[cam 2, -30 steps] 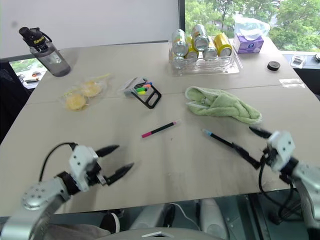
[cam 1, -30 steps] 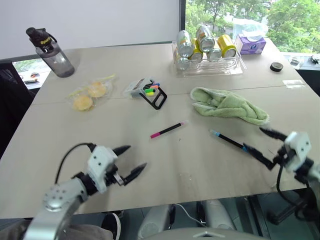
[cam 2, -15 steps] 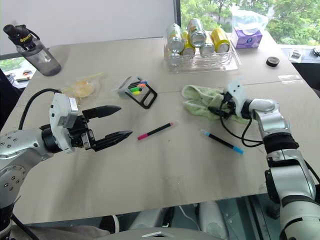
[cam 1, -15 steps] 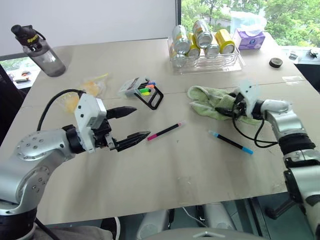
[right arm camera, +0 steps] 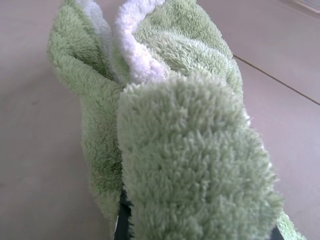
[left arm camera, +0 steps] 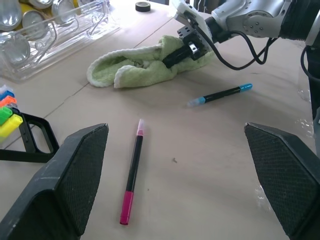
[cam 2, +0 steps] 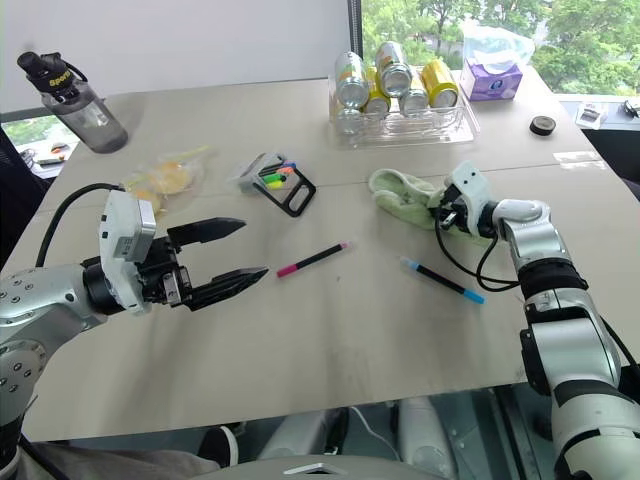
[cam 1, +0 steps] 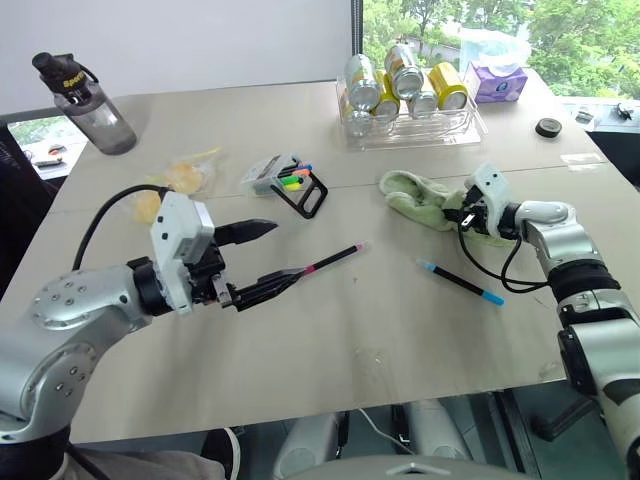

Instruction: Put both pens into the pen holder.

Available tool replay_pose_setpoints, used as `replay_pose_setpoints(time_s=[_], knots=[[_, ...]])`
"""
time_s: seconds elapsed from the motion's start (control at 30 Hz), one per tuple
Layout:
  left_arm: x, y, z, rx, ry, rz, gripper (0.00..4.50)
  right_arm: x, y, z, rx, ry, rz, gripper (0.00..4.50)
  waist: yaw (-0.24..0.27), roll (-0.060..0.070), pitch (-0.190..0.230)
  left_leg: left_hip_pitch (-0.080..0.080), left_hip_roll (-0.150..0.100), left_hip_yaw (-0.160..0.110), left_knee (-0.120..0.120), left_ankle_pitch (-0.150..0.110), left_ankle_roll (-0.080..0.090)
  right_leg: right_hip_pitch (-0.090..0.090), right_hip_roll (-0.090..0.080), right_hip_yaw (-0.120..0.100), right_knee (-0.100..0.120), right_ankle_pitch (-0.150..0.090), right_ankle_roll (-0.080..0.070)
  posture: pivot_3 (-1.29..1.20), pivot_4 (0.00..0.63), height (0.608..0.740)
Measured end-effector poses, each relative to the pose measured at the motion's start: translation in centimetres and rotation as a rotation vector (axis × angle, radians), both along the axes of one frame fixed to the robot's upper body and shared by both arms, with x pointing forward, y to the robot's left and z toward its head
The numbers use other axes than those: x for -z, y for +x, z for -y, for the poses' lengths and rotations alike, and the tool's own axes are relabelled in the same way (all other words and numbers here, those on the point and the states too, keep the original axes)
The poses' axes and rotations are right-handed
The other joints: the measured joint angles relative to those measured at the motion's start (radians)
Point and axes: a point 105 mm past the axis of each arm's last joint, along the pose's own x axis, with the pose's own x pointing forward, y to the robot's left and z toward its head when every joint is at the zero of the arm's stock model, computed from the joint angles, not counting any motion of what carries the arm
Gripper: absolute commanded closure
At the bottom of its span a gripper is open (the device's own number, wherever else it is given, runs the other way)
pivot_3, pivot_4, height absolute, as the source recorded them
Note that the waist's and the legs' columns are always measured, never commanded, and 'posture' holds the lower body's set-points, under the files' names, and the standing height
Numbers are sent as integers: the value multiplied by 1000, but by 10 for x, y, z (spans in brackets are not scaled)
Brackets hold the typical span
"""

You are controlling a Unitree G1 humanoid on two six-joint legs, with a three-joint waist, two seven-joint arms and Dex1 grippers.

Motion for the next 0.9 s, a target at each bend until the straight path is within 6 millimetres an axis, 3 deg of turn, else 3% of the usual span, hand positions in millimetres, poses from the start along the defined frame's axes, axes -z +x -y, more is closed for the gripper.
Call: replay_pose_setpoints(time_s=[0.13,0.23,0.3,0.33,0.37,0.4,0.47,0.53,0.57,0.7,0.8,0.87,0.9], knots=[[-5,6,5,29,-9,13,0,-7,-11,35,100,50,-12,4382,9,1,0,-3,0,0,0,0,0,-2,0,0,-2,0,0,0,150,740],[-12,10,15,70,-18,37,0,-24,-22,78,224,39,25,4382,15,1,1,-6,0,1,0,0,0,-5,0,1,-1,0,0,0,150,740],[-17,12,27,117,-47,57,0,-37,-35,120,344,16,64,3307,19,1,1,-7,0,1,0,0,0,-6,0,1,-1,0,0,0,150,740],[-18,13,31,129,-59,61,0,-40,-40,134,386,2,74,3018,18,1,1,-7,0,2,0,0,0,-7,0,2,-1,0,0,0,150,740],[-19,15,37,149,-72,63,0,-42,-47,150,430,-18,75,2311,18,1,0,-7,0,3,0,0,0,-7,0,2,0,0,0,0,150,740],[-19,15,40,161,-79,63,0,-44,-51,161,461,-34,75,2058,18,1,0,-7,0,3,0,0,0,-7,0,3,0,0,0,0,150,740],[-17,17,48,185,-87,60,0,-45,-63,182,522,-67,72,1071,14,1,0,-6,0,7,0,0,0,-7,1,6,2,0,0,0,150,740],[-15,19,51,194,-89,52,0,-44,-69,193,559,-92,66,136,1,1,0,-3,1,11,0,0,0,-8,1,11,5,0,0,0,150,740],[-14,20,53,200,-92,50,0,-41,-72,198,578,-106,55,38,-8,1,1,-2,1,13,0,0,0,-8,2,13,7,0,0,0,150,740],[-12,19,55,211,-86,52,0,-41,-77,207,604,-129,46,38,-17,1,1,2,2,18,0,0,0,-7,3,17,11,0,0,0,150,740],[-12,18,55,219,-84,56,0,-60,-77,210,610,-130,108,38,-15,1,1,1,2,18,2,0,0,-7,3,16,12,0,0,0,150,740],[-10,18,55,219,-82,51,0,-79,-73,195,546,-86,162,38,-16,1,1,1,2,18,2,0,0,-7,3,16,11,0,0,0,150,740],[-10,18,54,217,-80,51,0,-91,-72,179,468,-57,194,38,-15,1,1,1,3,17,2,0,0,-7,3,16,11,0,1,0,150,740]])
